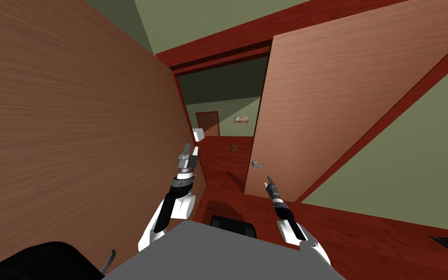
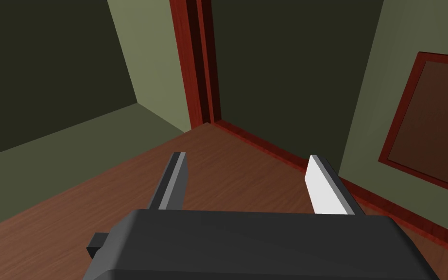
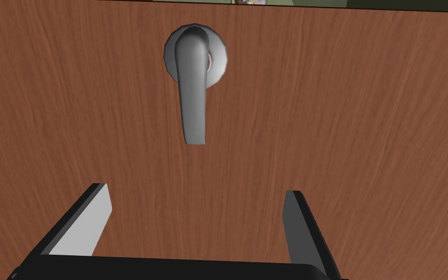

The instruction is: Pull the door open

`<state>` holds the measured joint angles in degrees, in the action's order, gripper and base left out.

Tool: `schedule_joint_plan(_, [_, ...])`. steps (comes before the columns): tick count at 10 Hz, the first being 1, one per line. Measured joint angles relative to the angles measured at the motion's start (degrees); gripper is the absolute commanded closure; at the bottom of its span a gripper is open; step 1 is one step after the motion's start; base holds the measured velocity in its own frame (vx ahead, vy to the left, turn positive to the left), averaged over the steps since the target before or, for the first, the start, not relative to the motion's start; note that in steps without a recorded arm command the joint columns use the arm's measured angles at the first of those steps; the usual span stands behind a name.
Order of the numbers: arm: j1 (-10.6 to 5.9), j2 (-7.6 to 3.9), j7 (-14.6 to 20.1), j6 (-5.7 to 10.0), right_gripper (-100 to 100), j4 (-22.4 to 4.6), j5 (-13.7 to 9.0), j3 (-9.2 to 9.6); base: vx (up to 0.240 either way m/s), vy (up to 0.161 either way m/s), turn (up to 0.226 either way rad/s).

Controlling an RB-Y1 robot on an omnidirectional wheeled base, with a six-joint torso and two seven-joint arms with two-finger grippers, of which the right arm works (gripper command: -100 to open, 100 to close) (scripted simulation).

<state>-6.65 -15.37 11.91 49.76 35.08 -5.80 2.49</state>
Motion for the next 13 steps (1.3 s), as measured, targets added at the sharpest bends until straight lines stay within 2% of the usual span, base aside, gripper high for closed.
schedule_joint_plan(3, [-1.03,-0.36,0.44,0.9,-100,-3.19,-0.12,0.1,0.095,0.01,0.011])
schedule_joint_plan(4, [-1.09,-0.38,0.49,0.99,-100,-3.33,-0.13,0.1,0.06,0.018,0.194])
schedule_joint_plan(6, [-1.04,-0.97,0.51,1.98,-100,-5.16,-0.97,-1.37,0.166,0.027,0.358])
schedule_joint_plan(8, [1.26,-1.62,0.05,0.9,-100,-2.8,-2.3,-3.74,0.2,-0.037,0.298])
schedule_joint_plan(9, [1.63,-2.12,0.16,1.26,-100,-3.48,-2.78,-4.59,0.152,-0.061,0.241])
schedule_joint_plan(10, [2.91,-2.66,0.29,1.37,-100,-2.69,-3.33,-5.55,0.102,-0.04,0.083])
schedule_joint_plan(11, [1.84,-2.79,0.3,2.13,-100,-4.88,-3.59,-6.03,0.094,-0.023,0.255])
schedule_joint_plan(12, [0.61,-3.23,0.51,3.73,-100,-8.28,-3.99,-6.74,0.082,-0.033,0.101])
schedule_joint_plan(13, [1.7,-3.41,0.51,3.37,-100,-6.83,-4.26,-7.2,0.032,-0.014,-0.041])
